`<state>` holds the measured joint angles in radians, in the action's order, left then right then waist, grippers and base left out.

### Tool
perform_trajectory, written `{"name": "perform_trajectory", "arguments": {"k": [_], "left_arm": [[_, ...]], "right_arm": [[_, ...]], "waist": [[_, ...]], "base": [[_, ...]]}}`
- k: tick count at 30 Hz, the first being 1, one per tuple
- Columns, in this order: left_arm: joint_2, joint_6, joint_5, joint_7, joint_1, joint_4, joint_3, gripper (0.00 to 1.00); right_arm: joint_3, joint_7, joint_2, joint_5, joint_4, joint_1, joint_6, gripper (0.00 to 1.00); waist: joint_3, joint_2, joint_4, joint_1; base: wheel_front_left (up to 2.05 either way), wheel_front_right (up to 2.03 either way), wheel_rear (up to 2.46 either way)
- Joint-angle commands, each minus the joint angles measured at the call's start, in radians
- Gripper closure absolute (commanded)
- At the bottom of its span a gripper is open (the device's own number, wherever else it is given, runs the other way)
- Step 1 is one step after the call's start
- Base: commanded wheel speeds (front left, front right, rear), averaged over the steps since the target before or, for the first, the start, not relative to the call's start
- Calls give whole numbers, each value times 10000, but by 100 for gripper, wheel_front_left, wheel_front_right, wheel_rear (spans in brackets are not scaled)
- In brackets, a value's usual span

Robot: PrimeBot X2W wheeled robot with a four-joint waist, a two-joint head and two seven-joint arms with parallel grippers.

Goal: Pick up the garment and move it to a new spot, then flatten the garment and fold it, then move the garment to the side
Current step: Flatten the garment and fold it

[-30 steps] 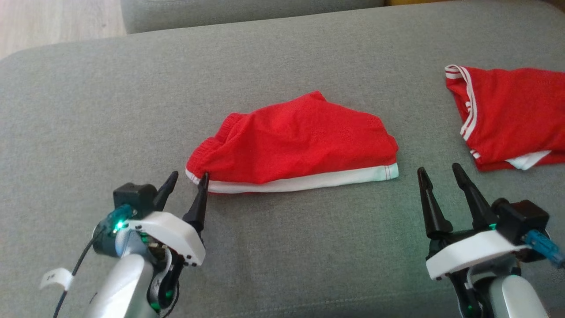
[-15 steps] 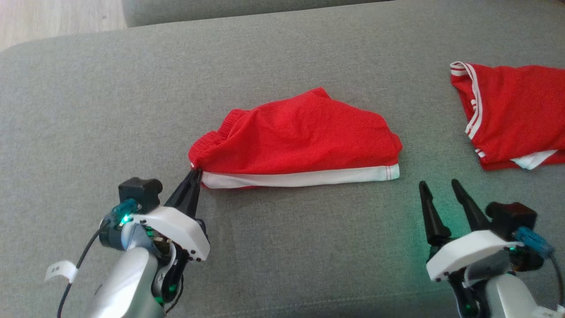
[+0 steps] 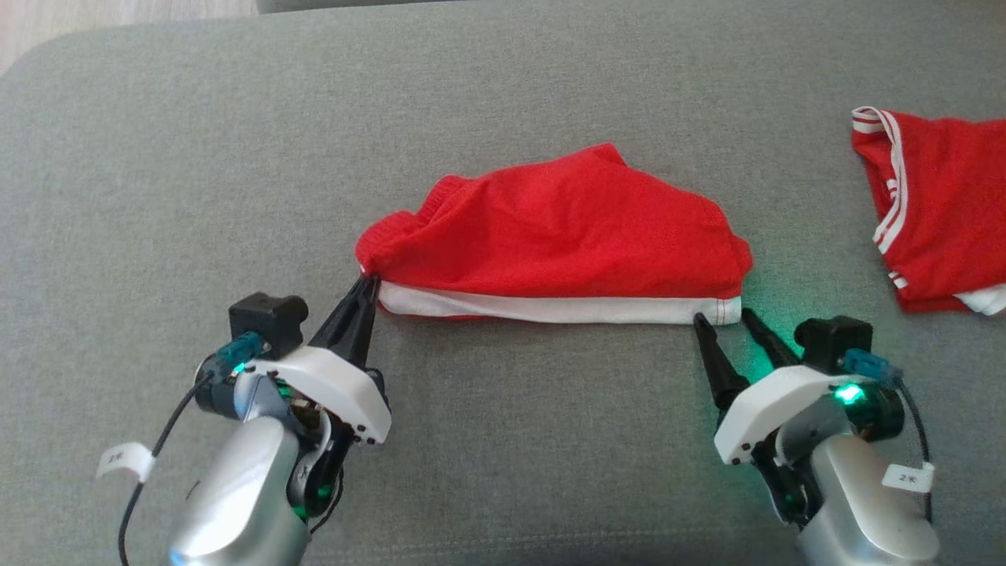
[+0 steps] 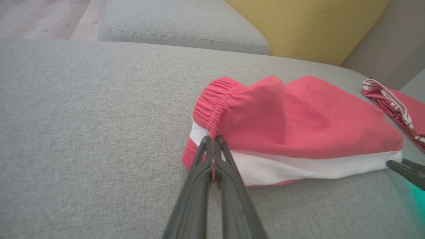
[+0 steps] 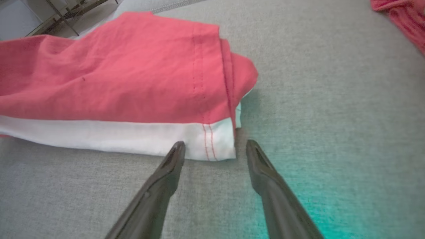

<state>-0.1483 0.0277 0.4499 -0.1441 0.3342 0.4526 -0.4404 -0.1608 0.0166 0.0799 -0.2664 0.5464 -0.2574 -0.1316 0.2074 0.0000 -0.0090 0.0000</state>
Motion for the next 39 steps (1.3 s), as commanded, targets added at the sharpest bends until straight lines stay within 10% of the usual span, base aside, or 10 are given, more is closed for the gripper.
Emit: {"name": "perform_trajectory", "arguments": {"k": [1, 2, 15, 39], "left_arm": [[-119, 36, -47, -192, 439, -238, 302, 100], [-119, 37, -42, -226, 443, -213, 299, 100], [-337, -352, -44, -629, 47, -847, 497, 100], [-1660, -1157, -580, 494, 1402, -6178, 1269, 100]], "right_arm": [[-310, -143, 84, -91, -147, -339, 9, 87], [-370, -188, 89, -127, -45, -384, 9, 100], [-471, -306, 218, -128, -1253, 288, 9, 100], [1652, 1351, 1257, 331, -8494, -905, 9, 100]], "waist": [[9, 0, 11, 0], [16, 0, 18, 0], [-99, 0, -148, 0], [-1364, 0, -113, 0]], "base": [[0, 0, 0], [0, 0, 0], [0, 0, 0], [0, 0, 0]]}}
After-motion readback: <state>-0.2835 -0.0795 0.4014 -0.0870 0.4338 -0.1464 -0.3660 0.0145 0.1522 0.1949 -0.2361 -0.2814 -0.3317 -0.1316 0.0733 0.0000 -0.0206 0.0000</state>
